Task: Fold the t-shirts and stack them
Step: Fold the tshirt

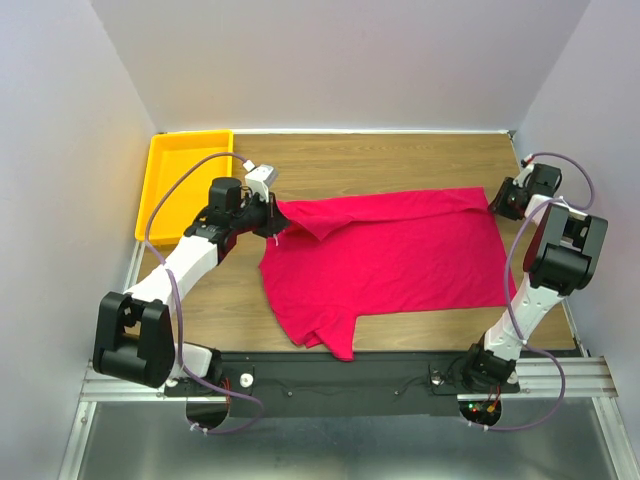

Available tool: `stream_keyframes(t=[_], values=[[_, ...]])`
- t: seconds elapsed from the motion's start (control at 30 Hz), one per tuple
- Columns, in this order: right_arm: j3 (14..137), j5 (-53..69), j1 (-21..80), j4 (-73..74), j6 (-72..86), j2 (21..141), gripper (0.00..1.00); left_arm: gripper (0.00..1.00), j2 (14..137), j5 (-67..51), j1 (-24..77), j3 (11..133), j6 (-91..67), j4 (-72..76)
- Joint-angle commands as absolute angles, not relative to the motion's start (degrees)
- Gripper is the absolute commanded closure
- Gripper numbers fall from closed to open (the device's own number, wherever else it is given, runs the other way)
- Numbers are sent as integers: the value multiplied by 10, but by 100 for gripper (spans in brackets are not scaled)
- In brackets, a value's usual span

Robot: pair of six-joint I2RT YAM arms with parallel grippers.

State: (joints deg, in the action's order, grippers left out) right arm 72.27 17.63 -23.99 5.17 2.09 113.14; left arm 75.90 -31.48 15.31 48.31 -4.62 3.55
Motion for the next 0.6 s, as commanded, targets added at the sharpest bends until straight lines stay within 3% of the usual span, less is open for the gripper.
stream_keyframes(t=[0.0, 0.3, 0.57], values=[[739, 165, -244, 50, 5, 1103, 65, 100, 735, -329, 155, 479, -36, 47], [765, 254, -244, 50, 32, 1079, 60, 100, 719, -328, 155, 480, -36, 37], [870, 301, -243, 54, 80, 1186, 57, 100, 719, -326, 154, 481, -39, 33]])
